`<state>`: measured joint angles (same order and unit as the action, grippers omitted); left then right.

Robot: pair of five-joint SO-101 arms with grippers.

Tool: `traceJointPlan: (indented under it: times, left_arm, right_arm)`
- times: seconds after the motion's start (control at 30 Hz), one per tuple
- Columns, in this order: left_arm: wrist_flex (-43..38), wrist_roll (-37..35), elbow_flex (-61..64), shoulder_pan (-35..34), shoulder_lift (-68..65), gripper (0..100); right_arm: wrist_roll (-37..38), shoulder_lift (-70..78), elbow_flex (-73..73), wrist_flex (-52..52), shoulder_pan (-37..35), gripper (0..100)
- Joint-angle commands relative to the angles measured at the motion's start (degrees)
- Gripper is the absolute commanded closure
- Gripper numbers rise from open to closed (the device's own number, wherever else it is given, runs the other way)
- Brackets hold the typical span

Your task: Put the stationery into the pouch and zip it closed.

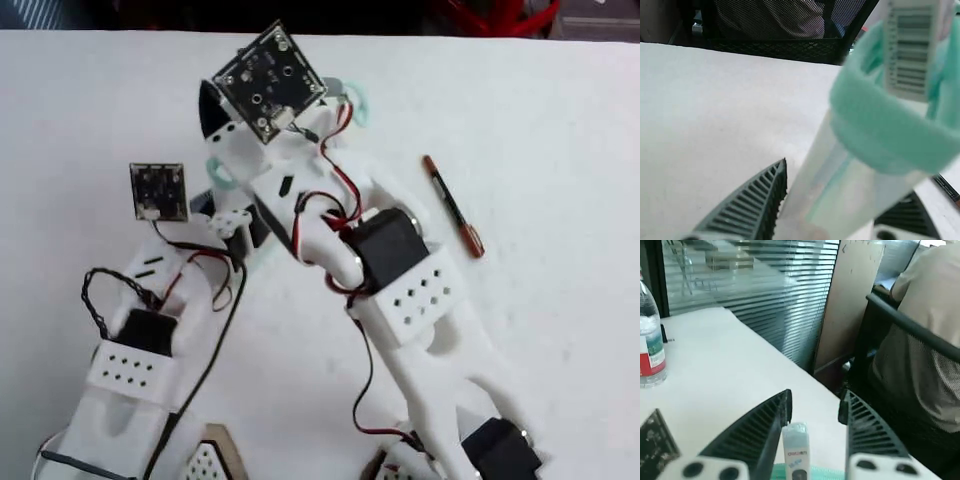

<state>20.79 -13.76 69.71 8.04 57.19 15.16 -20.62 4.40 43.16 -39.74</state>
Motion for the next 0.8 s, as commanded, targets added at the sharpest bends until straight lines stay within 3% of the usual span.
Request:
traceJointPlan:
  times: [0.0, 0.37, 0.53, 0.77]
  left_arm:
    - [-1.41, 0.79, -0.26, 0.66, 0.84, 72]
    - [-1.32, 0.88, -0.26, 0.92, 0.84, 72]
    - [-1.41, 0.88, -0.26, 0.84, 0.84, 72]
    - [-1.41, 0.88, -0.26, 0.84, 0.75, 72]
  right_arm:
    - [-0.62, 0.13, 3.69, -1.27, -0.57, 84.4]
    - [-0.62, 7.34, 4.13, 3.03, 2.07, 84.7]
    - [-0.62, 5.58, 4.04, 7.69, 6.11, 84.7]
    - [-0.70, -0.57, 3.52, 10.59, 5.41, 84.7]
